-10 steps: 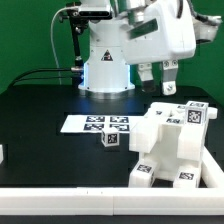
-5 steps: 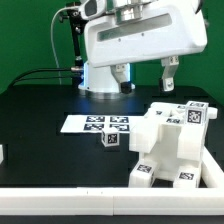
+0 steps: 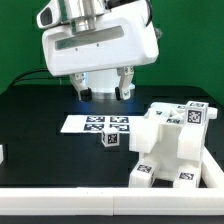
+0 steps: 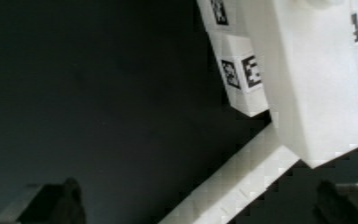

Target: Assemble chair

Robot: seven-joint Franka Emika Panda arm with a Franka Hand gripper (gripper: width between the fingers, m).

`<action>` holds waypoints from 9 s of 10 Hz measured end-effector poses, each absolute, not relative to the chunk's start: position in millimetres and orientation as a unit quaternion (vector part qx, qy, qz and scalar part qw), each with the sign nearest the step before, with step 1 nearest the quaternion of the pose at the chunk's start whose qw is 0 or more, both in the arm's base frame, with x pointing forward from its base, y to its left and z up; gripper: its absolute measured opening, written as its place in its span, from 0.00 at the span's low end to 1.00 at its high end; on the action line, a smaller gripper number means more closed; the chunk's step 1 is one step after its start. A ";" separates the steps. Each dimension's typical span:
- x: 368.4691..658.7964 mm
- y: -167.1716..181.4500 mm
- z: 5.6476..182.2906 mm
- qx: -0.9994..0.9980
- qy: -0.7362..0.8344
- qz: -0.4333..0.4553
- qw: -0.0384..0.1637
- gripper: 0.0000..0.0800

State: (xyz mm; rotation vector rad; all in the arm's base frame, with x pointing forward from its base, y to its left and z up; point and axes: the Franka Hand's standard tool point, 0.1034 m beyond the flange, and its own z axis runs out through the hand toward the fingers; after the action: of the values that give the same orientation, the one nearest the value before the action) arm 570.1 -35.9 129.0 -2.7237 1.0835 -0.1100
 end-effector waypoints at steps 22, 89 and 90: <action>441.2 -26.8 5.2 -0.682 0.539 0.432 0.240 0.81; 492.2 -48.5 94.0 -0.897 0.182 0.382 0.131 0.35; 503.2 -35.2 116.0 -0.918 0.171 0.333 0.127 0.35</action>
Offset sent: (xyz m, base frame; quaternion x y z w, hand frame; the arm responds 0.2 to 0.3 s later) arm -0.0506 -0.0018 -0.0264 0.0321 -0.1875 0.0886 0.9777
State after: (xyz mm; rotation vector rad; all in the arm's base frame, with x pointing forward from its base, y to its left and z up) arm 503.2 -35.2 116.0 -2.6723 0.4976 0.9694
